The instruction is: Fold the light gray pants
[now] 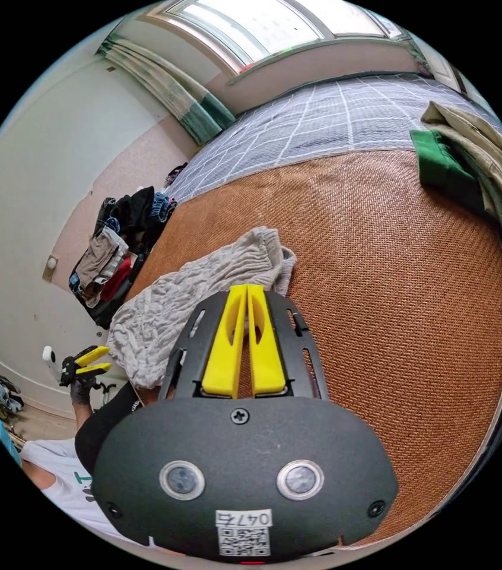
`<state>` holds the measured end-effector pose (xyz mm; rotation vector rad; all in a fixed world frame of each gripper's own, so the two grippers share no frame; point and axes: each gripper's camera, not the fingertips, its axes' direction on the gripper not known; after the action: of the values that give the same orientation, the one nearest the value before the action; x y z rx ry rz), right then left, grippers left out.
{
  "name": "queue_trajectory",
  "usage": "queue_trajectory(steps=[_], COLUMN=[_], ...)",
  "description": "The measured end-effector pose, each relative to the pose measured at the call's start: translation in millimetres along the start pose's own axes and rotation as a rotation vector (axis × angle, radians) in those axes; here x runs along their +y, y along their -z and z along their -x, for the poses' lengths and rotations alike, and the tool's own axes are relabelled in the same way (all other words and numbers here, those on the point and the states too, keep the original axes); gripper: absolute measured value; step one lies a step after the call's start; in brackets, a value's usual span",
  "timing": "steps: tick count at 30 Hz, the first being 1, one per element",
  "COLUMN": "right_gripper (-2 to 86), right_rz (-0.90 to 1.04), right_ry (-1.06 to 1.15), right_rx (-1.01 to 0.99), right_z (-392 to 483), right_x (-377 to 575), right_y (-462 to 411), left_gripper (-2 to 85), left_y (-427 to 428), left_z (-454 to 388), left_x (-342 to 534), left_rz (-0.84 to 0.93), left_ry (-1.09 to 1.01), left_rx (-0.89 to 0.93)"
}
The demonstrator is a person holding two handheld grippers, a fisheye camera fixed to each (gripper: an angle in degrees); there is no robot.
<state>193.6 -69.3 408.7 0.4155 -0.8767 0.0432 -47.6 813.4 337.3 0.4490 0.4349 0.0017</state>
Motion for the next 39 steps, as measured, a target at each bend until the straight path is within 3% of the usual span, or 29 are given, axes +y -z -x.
queue_trajectory(steps=[4, 9, 12, 17, 21, 24, 27, 31, 35, 39], right_gripper=[-0.3, 4.9, 2.9, 0.0, -0.1, 1.7, 7.8, 10.6, 4.5, 2.3], right_rz=[0.002, 0.0, 0.088, -0.08, 0.206, 0.155, 0.109, 0.153, 0.1, 0.022], right_ry=[0.032, -0.063, -0.048, -0.011, -0.008, -0.029, -0.003, -0.006, -0.042, -0.061], right_rx=[0.043, 0.09, 0.018, -0.288, -0.152, -0.177, -0.04, -0.078, -0.084, -0.145], right_z=[6.3, -14.0, -18.6, -22.3, -34.4, -32.8, -15.2, 6.1, 25.4, 33.3], right_x=[-0.5, 1.8, -2.7, 1.1, 6.8, 18.9, 26.5, 31.9, 35.9, 42.4], right_y=[8.8, 8.0, -9.6, 25.6, 0.2, 9.9, 25.5, 12.0, -0.5, 20.8], left_gripper=[5.1, 0.8, 0.3, 0.2, 0.7, 1.9, 3.7, 3.9, 0.6, -0.7], left_y=[-35.0, -0.1, 18.9, 41.9, 1.5, -13.5, 12.4, 47.7, -0.8, -21.7], left_z=[-43.9, -43.0, -39.5, -17.7, -7.7, -0.9, 15.9, 64.5, 122.9, 155.9], left_x=[-41.5, -54.7, -54.7, -24.1, -4.5, 6.7, 18.0, 45.7, 83.1, 100.9], left_rz=[0.058, -0.025, -0.074, -0.156, -0.04, -0.005, -0.064, -0.158, -0.019, -0.076], left_ry=[-0.048, -0.01, -0.016, 0.011, 0.0, 0.007, 0.036, 0.193, 0.423, 0.522], left_rx=[-0.067, 0.005, 0.033, 0.087, 0.16, 0.196, 0.212, 0.147, 0.058, 0.104])
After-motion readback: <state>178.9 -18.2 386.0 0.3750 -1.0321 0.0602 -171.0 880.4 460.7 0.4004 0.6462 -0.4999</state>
